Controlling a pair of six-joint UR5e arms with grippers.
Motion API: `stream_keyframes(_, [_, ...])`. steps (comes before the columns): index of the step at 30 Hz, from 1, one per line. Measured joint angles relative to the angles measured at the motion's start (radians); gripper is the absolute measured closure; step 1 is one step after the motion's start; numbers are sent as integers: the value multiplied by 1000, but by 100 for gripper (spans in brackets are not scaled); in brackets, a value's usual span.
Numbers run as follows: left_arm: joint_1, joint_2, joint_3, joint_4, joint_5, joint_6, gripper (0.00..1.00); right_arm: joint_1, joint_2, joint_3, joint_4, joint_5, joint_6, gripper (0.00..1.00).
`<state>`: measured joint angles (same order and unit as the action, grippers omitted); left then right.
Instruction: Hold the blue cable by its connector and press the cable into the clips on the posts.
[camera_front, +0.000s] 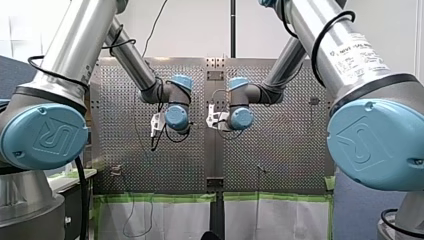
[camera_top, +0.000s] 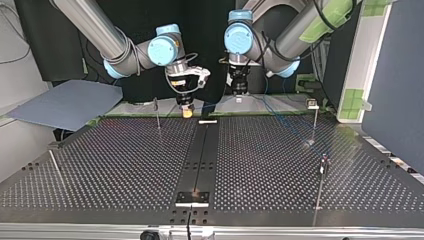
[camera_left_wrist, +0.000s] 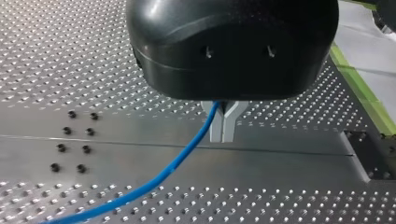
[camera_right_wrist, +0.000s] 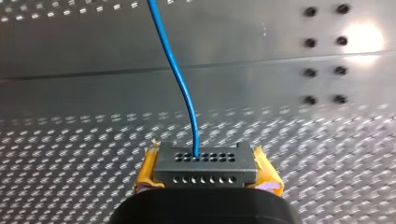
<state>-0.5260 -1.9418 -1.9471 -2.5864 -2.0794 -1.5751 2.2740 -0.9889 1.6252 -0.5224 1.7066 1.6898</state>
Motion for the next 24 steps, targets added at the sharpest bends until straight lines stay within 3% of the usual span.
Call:
stream_keyframes(6, [-16, -52, -1, 53, -5, 1, 100, -2, 47, 52, -52, 9, 3, 100])
stream_keyframes(17, [-26, -146, -1, 149, -40, 25, 100, -16, 143, 149, -149, 88, 18, 100])
stream_keyframes(24, [-48, -194, 6, 208, -44, 45, 100, -27, 175, 210, -210, 103, 24, 100])
